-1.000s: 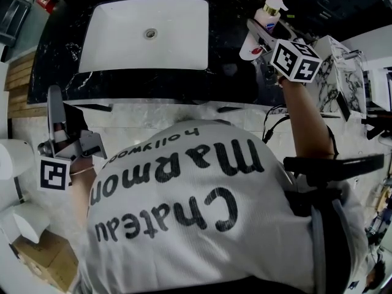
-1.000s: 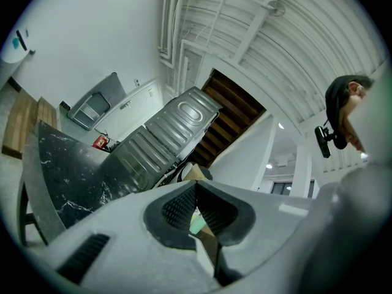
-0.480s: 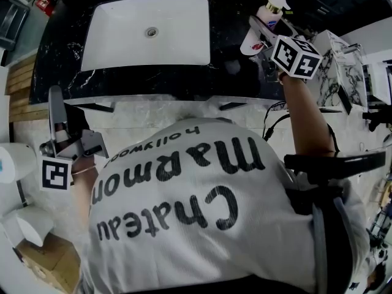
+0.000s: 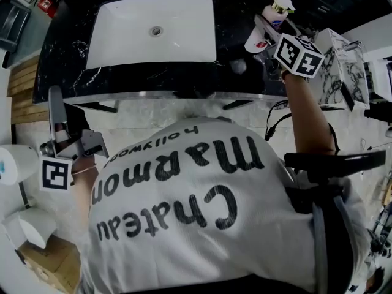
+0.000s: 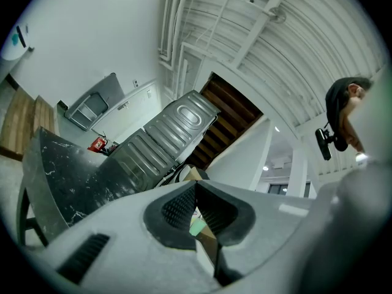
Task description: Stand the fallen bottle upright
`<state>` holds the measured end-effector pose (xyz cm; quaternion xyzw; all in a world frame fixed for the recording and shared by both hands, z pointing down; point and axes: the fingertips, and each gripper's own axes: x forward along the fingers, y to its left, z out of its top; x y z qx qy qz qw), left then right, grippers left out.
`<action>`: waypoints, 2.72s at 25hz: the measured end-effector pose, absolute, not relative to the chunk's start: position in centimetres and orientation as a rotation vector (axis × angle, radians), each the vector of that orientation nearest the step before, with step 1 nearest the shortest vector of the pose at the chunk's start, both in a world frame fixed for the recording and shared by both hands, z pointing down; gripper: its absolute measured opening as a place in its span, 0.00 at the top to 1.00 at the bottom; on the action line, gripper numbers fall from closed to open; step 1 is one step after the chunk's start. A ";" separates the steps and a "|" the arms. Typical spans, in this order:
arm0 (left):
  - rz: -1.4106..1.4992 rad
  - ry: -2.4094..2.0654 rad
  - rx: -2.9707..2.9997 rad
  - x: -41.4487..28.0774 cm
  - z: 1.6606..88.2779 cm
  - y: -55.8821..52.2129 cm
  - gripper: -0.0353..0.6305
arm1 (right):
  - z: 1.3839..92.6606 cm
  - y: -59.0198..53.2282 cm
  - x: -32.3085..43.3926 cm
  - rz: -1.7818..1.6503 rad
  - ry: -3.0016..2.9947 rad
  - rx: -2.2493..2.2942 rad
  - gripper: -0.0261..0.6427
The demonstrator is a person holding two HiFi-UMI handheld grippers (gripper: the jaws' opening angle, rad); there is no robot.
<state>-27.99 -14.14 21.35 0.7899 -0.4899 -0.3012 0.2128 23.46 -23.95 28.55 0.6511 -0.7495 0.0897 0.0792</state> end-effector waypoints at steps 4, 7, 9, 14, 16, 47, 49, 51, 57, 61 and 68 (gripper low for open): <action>-0.844 -1.367 2.190 -29.3 21.4 -13.8 0.93 | 28.5 -23.9 23.5 0.266 -2.220 1.992 0.50; -0.853 -1.380 2.185 -30.3 21.4 -13.7 0.93 | 28.5 -23.7 23.6 0.263 -2.207 2.024 0.50; -0.858 -1.381 2.189 -30.8 21.2 -13.7 0.93 | 28.5 -23.5 23.7 0.266 -2.195 2.043 0.50; -0.866 -1.354 2.200 -31.3 21.2 -14.0 0.93 | 28.7 -22.7 23.9 0.275 -2.169 2.090 0.50; -0.866 -1.345 2.202 -31.4 21.4 -14.1 0.93 | 28.5 -22.7 23.6 0.267 -2.179 2.101 0.50; -0.875 -1.468 2.142 -27.5 20.0 -5.1 0.93 | 30.9 -21.2 23.7 0.374 -2.215 1.958 0.50; -0.896 -1.496 2.120 -27.7 20.1 -3.5 0.93 | 30.7 -21.2 23.6 0.382 -2.231 1.940 0.48; -0.895 -1.520 2.111 -27.8 20.2 -2.0 0.93 | 30.6 -20.8 23.9 0.410 -2.237 1.945 0.47; -0.914 -1.592 2.085 -28.6 20.3 2.2 0.93 | 27.8 -18.8 24.3 0.435 -2.335 1.997 0.47; -0.916 -1.596 2.095 -28.2 20.6 4.9 0.93 | 24.2 -15.2 25.4 0.520 -2.517 2.156 0.47; -0.884 -1.528 2.093 -22.9 23.0 11.3 0.93 | 24.5 -5.0 28.3 0.746 -2.728 2.262 0.47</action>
